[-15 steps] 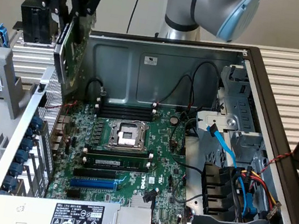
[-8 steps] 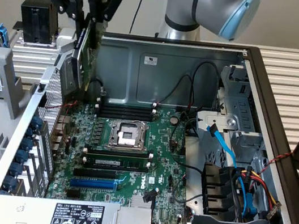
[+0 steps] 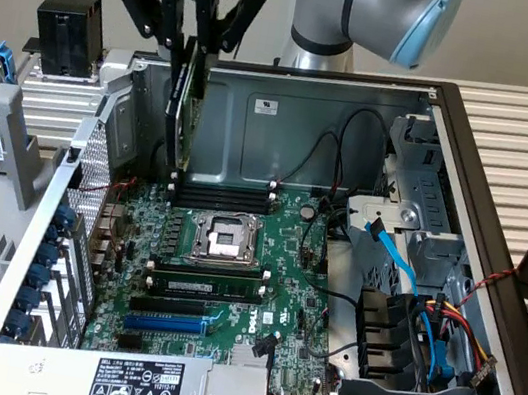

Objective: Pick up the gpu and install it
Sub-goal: 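Pick up the gpu and move the gpu toward the slot, then insert the gpu into the slot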

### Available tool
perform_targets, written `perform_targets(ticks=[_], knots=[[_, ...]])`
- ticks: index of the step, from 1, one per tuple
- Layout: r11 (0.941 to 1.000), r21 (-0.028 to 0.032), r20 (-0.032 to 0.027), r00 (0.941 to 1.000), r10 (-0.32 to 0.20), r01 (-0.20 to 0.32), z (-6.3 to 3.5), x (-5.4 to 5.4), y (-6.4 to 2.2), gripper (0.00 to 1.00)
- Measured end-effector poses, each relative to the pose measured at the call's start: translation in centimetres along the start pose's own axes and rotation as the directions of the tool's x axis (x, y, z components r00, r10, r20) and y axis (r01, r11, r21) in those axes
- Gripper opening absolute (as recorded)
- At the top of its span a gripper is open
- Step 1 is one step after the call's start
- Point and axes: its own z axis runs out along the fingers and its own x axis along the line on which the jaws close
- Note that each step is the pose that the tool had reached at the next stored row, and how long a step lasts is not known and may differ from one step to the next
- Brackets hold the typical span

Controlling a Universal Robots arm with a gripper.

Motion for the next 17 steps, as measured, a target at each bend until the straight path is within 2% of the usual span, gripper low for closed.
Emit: perform_targets(ticks=[5,17], knots=[[1.0000,-0.0003,-0.0005,1.0000,-0.004,0.004,0.50,-0.89,-0.01,0.27],[1.0000,0.0008,-0.0008,1.0000,-0.005,0.005,0.50,-0.92,0.01,0.27]])
